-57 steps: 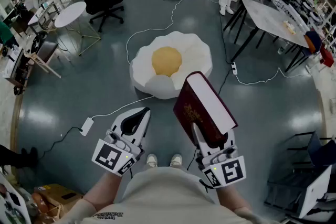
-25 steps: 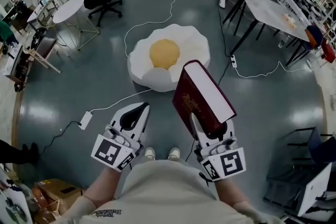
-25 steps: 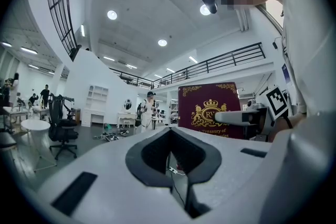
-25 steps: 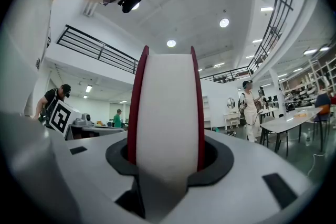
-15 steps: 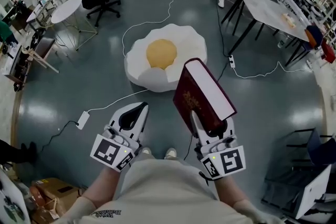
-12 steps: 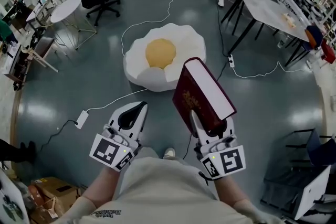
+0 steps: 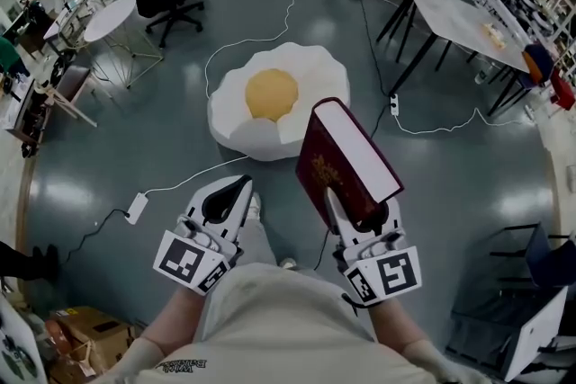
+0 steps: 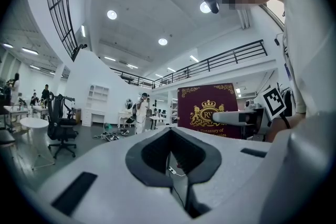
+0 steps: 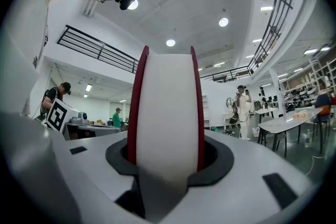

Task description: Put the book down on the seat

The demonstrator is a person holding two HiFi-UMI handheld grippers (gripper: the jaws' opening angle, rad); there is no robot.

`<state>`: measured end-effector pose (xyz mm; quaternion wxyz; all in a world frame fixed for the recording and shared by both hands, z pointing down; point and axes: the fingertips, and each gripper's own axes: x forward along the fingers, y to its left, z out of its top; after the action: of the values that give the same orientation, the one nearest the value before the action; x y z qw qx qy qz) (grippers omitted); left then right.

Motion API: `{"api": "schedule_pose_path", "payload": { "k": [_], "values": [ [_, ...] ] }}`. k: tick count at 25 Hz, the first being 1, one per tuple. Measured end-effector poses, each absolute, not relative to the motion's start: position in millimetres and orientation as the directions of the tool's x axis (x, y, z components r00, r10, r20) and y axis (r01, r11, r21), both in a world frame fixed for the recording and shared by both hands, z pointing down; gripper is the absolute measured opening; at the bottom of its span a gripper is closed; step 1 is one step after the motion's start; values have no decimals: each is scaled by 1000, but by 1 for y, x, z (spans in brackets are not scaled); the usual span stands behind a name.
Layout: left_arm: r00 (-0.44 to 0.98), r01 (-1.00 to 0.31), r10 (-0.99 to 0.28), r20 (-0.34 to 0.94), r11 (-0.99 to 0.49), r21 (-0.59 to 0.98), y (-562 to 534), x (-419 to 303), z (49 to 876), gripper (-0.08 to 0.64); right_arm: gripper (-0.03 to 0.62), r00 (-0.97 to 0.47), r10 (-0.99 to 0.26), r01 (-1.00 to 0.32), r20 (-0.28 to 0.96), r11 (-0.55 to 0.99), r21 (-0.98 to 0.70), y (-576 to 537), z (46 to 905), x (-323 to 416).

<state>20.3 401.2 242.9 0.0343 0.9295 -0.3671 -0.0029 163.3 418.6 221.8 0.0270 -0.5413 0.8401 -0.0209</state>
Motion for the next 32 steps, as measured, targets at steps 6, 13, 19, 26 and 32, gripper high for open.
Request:
{"api": "schedule_pose_path", "payload": {
  "k": [6, 13, 19, 26, 32],
  "values": [
    [735, -678, -678, 23, -732, 62, 377, 22, 254, 2, 202, -405, -914, -912, -28, 406, -58, 393, 230, 167],
    [747, -664, -664, 28, -744, 74, 327, 17, 263, 2, 202, -384, -923, -921, -17, 384, -66, 345, 239, 163],
    [768, -640, -639, 38, -763, 89, 277, 11, 272, 3, 202, -353, -936, -933, 7, 352, -75, 298, 249, 156],
    [785, -618, -618, 43, -780, 99, 202, 4, 263, 3, 202, -329, -944, -942, 30, 326, -81, 228, 245, 145],
    [790, -612, -611, 48, -783, 110, 138, -7, 257, 2, 202, -313, -949, -948, 41, 309, -77, 166, 239, 134]
  ]
}}
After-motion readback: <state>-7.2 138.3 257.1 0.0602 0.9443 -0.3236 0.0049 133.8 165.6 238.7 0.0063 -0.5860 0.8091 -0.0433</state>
